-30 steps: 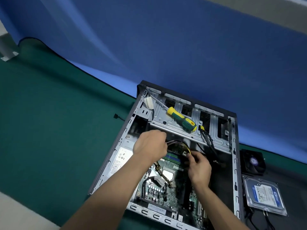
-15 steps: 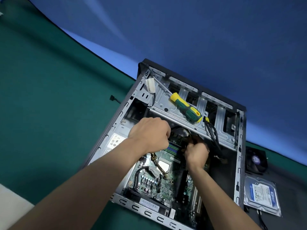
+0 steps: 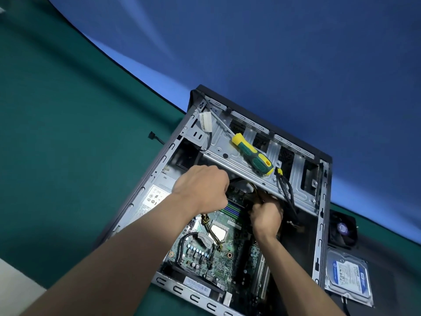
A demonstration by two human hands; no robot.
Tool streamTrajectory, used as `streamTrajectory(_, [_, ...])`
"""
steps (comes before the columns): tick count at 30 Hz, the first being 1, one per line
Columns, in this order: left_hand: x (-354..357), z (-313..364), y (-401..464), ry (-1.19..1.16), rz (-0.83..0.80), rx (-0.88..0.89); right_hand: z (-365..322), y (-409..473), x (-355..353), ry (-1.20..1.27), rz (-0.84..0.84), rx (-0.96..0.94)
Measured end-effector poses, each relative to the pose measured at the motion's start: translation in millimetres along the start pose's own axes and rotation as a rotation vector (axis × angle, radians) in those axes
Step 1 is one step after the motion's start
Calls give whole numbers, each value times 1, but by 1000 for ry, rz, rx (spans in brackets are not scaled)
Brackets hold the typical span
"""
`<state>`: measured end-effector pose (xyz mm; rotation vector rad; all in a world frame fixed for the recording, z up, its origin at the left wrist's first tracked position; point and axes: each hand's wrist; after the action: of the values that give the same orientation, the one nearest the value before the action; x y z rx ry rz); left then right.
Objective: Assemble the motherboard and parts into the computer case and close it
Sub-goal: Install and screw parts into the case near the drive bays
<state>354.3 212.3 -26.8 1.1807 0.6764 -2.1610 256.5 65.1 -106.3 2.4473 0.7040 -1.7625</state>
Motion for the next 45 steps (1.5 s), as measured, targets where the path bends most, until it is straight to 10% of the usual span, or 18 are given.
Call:
streamTrajectory(32, [6,-3,3,14,74,31,7,4,8,-68,-21,150])
streamTrajectory(45, [8,-7,-3,-90,452,-79,-6,-47,-41,515,-290,60])
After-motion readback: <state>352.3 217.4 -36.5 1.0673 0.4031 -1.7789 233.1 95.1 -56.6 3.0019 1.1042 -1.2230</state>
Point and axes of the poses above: each hand's wrist, its own y-axis towards the middle knuckle, its own x-axis out of the palm, z = x × y, and after that the axes turned 8 degrees about z, right-handed
